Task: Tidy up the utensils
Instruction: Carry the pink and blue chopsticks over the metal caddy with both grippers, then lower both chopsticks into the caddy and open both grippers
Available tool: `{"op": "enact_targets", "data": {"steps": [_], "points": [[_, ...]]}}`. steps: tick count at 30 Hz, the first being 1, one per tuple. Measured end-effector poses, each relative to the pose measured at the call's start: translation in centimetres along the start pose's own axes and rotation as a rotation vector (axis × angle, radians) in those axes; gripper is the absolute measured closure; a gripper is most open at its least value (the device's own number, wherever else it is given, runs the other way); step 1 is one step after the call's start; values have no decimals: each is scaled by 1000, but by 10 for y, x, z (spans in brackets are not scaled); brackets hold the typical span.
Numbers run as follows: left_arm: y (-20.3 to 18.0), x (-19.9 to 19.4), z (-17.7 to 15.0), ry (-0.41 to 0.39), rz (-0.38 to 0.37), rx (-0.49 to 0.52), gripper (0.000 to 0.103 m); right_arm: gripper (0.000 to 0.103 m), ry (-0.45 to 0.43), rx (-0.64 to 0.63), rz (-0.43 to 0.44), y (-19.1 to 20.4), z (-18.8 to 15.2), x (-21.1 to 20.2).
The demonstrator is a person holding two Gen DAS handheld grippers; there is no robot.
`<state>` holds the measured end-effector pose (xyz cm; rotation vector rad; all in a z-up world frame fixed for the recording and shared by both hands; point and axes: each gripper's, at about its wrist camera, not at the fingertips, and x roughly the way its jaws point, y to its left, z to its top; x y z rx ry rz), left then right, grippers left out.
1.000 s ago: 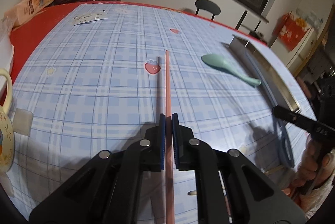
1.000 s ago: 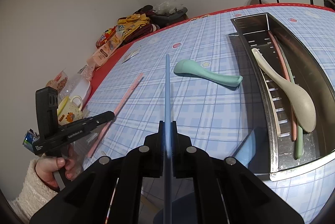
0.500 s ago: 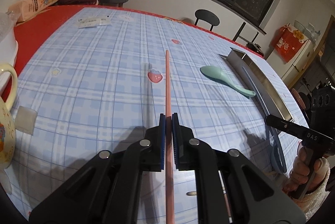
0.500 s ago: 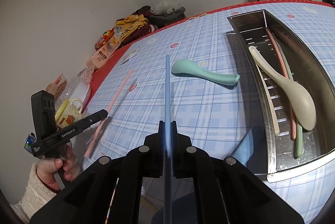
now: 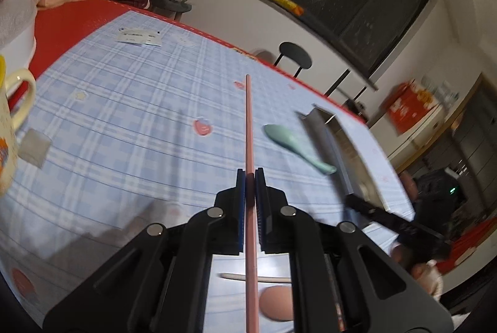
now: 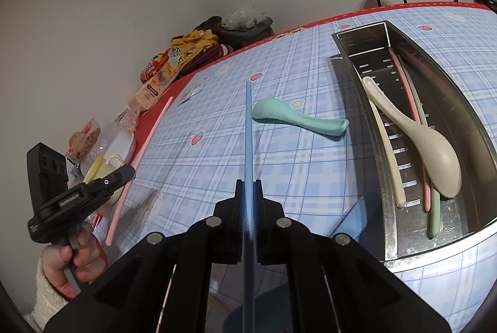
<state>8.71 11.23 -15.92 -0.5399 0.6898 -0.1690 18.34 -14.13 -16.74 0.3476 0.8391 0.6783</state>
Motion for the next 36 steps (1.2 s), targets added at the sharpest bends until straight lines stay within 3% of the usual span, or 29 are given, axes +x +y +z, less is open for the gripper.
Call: {"op": "enact_targets", "data": {"steps": [4, 11, 22, 30, 36], "points": [[-18, 3, -1, -2, -47, -21, 93, 97, -12, 31, 39, -3, 5, -8], [-65, 19, 9, -1, -93, 35, 93, 97, -51, 57, 86, -14, 26, -34], [-146, 83, 23, 29, -184, 31, 93, 97, -152, -25, -124, -64, 89, -50], [-181, 152, 13, 104, -217, -44, 93, 97, -143, 42, -118, -103, 90, -48], [-189, 190, -1, 156, -190, -93, 93, 97, -113, 66, -137, -115, 85, -47]]}}
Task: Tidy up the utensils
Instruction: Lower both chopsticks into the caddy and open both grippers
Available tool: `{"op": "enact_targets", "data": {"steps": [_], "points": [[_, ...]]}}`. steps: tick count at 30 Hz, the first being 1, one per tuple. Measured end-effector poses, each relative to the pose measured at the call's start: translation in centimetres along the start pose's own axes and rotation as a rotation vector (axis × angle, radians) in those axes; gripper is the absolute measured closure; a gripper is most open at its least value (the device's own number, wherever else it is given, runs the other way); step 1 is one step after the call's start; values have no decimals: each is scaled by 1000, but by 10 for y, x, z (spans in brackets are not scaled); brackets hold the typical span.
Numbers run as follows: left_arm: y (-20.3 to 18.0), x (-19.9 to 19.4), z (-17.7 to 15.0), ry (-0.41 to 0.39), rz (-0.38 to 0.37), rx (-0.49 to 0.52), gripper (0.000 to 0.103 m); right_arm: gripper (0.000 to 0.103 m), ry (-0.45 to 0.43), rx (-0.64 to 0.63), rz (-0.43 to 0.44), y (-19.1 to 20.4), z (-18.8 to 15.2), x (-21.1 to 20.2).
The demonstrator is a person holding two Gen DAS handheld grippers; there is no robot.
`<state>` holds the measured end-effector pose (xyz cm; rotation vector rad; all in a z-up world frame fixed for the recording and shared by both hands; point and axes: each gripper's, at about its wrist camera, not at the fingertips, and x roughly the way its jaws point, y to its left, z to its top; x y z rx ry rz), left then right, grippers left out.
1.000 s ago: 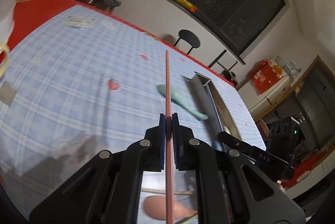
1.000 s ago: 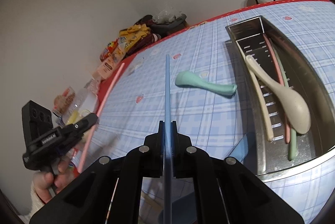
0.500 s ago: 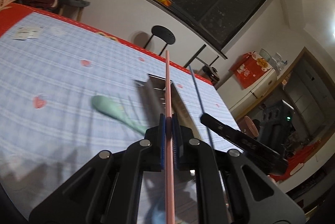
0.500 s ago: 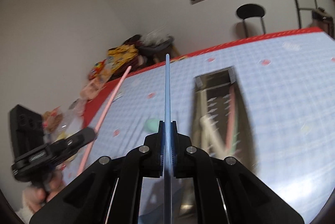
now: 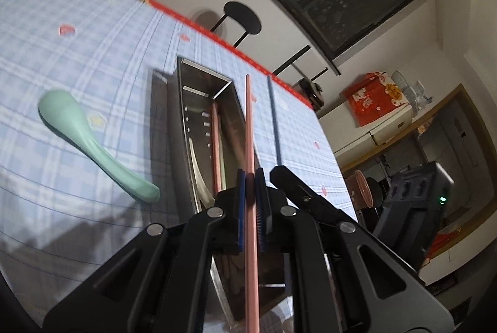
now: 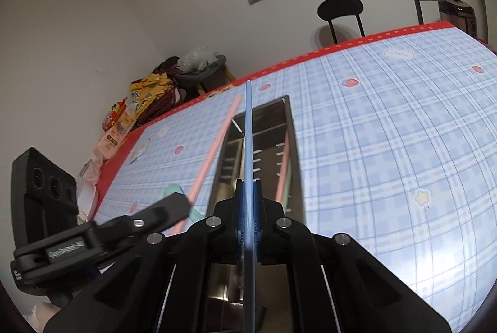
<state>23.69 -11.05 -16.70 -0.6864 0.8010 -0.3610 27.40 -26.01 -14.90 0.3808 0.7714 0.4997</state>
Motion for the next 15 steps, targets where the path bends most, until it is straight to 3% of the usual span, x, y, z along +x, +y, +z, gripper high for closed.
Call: {"op": "enact_targets", "data": {"steps": [15], "points": [[8, 29, 1, 13, 54, -9, 93, 97, 16, 13, -4, -8, 0, 7]]}}
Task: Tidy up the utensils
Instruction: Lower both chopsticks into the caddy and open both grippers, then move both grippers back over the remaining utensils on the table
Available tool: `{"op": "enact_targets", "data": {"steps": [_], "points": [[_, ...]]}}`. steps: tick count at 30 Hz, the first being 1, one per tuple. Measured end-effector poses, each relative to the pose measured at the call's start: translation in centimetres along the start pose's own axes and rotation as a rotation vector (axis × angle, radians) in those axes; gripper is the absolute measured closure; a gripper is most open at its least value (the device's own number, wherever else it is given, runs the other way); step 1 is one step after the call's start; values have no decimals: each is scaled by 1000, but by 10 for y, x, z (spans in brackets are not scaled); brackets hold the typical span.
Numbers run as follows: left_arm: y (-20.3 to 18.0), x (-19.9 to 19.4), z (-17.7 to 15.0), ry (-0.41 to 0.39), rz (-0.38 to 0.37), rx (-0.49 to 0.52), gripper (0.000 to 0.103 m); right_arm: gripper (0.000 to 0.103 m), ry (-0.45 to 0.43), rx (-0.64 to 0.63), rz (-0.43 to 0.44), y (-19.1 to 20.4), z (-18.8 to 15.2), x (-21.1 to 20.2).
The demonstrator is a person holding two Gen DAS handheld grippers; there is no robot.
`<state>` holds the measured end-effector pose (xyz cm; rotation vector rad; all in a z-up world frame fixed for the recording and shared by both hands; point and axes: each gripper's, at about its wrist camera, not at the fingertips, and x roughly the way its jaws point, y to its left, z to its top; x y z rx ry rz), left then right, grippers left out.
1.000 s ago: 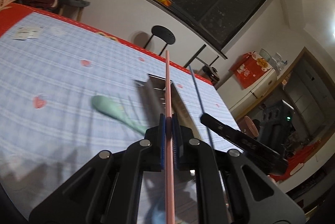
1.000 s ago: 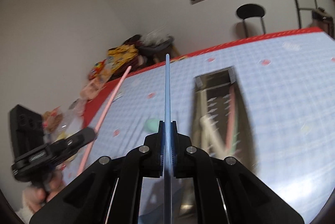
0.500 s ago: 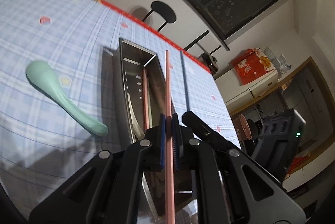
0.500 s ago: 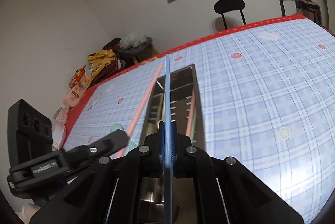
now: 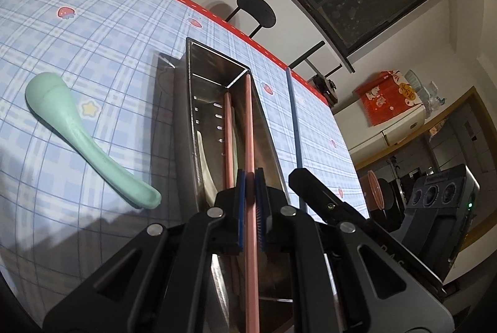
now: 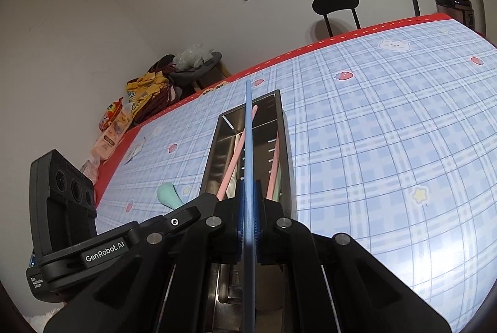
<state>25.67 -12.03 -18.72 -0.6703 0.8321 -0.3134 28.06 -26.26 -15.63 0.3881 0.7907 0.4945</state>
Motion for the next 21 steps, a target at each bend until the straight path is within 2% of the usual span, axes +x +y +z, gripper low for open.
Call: {"op": "enact_targets", "data": {"steps": [3, 9, 11, 13, 15, 19, 21], "points": [[-3, -3, 3, -9, 8, 31, 94, 95, -3, 7, 4, -1, 0, 0], [-4, -17, 10, -35, 18, 61, 89, 94, -25, -14, -13, 3, 0, -7], [-4, -27, 13, -54, 34, 86, 83, 86, -35, -27, -32, 5, -1, -10], [-5, -35, 14, -70, 47, 110, 79, 66, -50, -42, -55, 9, -2, -13], [-5, -47, 15, -93, 72, 148, 73, 54, -61, -65, -73, 13, -3, -16], [-3, -71, 14, -127, 122, 221, 50, 28, -83, -120, -99, 25, -6, -21], [-2, -85, 13, -149, 155, 266, 41, 20, -92, -152, -119, 32, -8, -22]]}}
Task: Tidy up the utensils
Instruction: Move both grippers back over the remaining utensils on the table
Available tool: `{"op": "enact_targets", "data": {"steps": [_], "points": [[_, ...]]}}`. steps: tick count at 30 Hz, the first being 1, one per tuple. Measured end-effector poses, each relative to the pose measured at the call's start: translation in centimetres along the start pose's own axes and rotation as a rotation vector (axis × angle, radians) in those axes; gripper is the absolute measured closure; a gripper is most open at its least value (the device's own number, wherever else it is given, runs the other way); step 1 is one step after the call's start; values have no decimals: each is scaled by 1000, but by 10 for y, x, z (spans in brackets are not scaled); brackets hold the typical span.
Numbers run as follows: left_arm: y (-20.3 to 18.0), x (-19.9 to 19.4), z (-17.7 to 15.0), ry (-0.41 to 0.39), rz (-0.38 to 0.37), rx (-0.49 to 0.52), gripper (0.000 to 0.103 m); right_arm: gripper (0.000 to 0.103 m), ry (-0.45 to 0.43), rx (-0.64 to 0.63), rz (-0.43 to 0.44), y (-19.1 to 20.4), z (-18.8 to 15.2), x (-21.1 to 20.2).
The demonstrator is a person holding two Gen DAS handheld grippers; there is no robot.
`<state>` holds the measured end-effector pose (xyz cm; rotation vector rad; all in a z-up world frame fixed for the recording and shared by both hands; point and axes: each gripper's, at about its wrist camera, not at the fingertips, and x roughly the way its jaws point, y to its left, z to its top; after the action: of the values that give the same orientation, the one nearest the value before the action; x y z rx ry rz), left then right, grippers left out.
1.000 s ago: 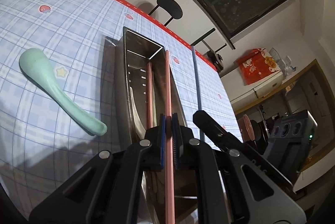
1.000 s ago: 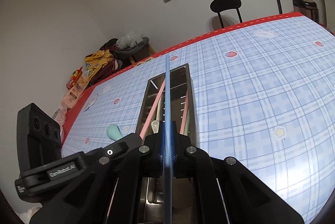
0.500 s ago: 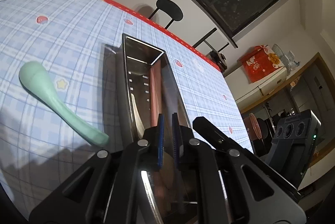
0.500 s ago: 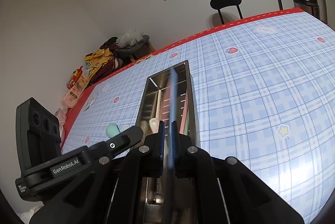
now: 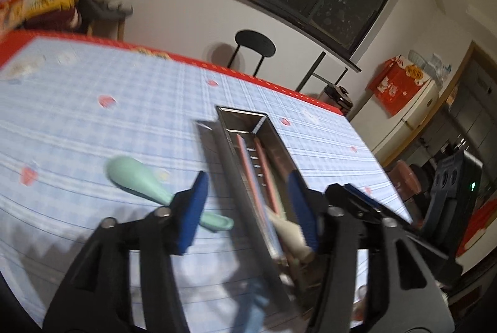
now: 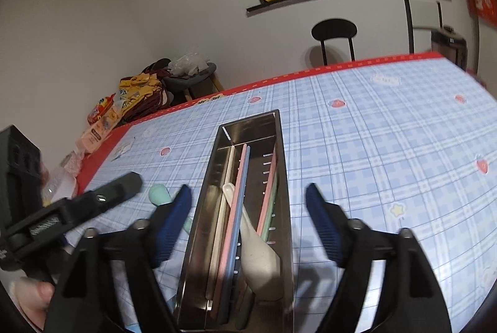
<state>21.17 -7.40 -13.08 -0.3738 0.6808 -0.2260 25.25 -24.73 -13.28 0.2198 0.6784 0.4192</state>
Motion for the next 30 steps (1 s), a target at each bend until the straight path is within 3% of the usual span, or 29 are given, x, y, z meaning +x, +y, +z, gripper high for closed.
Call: {"op": "enact_targets", "data": {"steps": [2, 4, 8, 16, 26, 30], "points": [[2, -16, -2, -25, 39, 50, 27, 13, -10, -27, -26, 6, -1, -2], [5, -29, -3, -49, 74, 88, 19, 7, -14, -58, -38, 12, -3, -2], [15, -62, -8, -79, 142, 151, 8, 6, -14, -89, -48, 20, -5, -2], [45, -126, -34, -91, 226, 185, 6, 6, 8, -146, -29, 37, -11, 0], [84, -190, -92, -36, 250, 220, 6, 7, 64, -256, 111, 86, -40, -21], [94, -193, -114, 11, 230, 245, 6, 22, 125, -310, 145, 102, -64, -33]]}}
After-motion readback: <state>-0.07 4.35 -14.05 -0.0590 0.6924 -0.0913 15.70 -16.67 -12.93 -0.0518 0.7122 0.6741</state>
